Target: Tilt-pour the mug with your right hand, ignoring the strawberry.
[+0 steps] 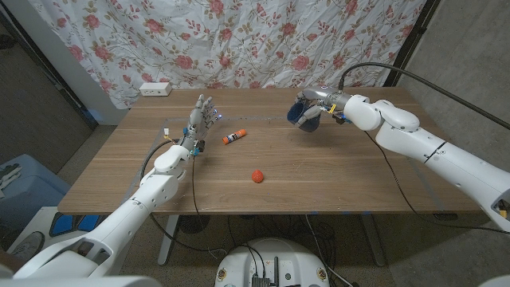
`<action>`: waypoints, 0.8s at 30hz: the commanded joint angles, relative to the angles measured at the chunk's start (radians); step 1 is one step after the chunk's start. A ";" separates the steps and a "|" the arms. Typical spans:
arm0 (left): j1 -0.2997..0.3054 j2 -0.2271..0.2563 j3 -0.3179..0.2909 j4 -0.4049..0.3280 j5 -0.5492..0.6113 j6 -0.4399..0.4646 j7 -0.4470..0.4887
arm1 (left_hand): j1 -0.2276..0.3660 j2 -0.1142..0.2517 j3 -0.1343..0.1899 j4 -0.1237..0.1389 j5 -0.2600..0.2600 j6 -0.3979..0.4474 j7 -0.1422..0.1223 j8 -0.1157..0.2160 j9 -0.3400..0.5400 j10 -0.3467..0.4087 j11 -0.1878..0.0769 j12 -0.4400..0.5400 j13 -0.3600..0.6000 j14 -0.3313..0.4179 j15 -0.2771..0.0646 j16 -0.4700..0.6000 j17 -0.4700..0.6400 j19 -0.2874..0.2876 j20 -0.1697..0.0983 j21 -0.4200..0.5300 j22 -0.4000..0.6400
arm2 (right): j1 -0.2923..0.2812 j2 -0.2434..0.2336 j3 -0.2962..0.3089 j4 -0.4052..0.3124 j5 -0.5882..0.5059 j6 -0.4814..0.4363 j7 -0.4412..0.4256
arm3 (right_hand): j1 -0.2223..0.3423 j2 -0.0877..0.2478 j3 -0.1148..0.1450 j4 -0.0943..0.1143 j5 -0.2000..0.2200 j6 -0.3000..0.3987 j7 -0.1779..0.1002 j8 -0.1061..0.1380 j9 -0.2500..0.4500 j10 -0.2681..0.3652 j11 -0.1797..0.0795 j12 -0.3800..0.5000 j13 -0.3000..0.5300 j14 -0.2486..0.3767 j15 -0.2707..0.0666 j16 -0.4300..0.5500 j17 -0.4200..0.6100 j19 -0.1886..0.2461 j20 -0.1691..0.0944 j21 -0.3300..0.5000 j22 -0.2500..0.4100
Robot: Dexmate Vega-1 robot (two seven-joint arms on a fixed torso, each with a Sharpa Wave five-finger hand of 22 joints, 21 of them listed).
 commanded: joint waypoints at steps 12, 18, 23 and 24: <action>0.000 0.000 0.000 0.001 0.000 0.000 0.000 | -0.003 0.119 0.006 0.001 0.004 -0.002 -0.007 0.006 0.003 -0.003 -0.005 0.004 0.005 0.008 -0.003 0.005 0.005 0.009 0.000 0.006 0.003 | 0.070 -0.002 -0.049 -0.007 -0.164 -0.007 0.155 | 0.197 0.201 0.059 0.045 0.011 0.204 -0.187 0.007 0.005 0.176 -0.164 0.003 0.008 0.063 -0.191 0.006 0.008 0.006 -0.072 0.000 0.001; 0.000 0.000 0.000 0.001 0.000 0.000 0.000 | -0.003 0.119 0.006 0.001 0.004 -0.003 -0.007 0.006 0.003 -0.003 -0.005 0.004 0.005 0.009 -0.004 0.005 0.005 0.009 0.000 0.006 0.003 | 0.086 0.002 -0.063 -0.009 -0.214 -0.009 0.194 | 0.196 0.204 0.059 0.047 0.013 0.200 -0.186 0.006 0.005 0.176 -0.163 0.001 0.011 0.061 -0.189 0.003 0.009 0.005 -0.072 -0.001 0.001; 0.000 0.000 0.000 0.001 0.000 0.000 0.000 | -0.003 0.119 0.006 0.001 0.004 -0.002 -0.005 0.007 0.003 -0.003 -0.007 0.004 0.005 0.007 -0.003 0.005 0.005 0.009 0.000 0.006 0.003 | 0.102 0.008 -0.078 -0.010 -0.256 -0.007 0.234 | 0.200 0.207 0.061 0.046 0.016 0.201 -0.188 0.006 0.006 0.179 -0.165 0.002 0.014 0.062 -0.191 0.004 0.012 0.003 -0.073 -0.002 0.002; 0.000 0.000 0.000 0.001 0.000 0.000 0.000 | -0.003 0.119 0.006 0.001 0.004 -0.002 -0.006 0.007 0.003 -0.003 -0.006 0.004 0.005 0.007 -0.003 0.005 0.005 0.009 0.000 0.006 0.003 | 0.106 0.010 -0.081 -0.010 -0.265 -0.007 0.244 | 0.200 0.209 0.061 0.046 0.016 0.202 -0.188 0.007 0.006 0.180 -0.165 0.002 0.014 0.062 -0.191 0.003 0.012 0.003 -0.074 -0.002 0.002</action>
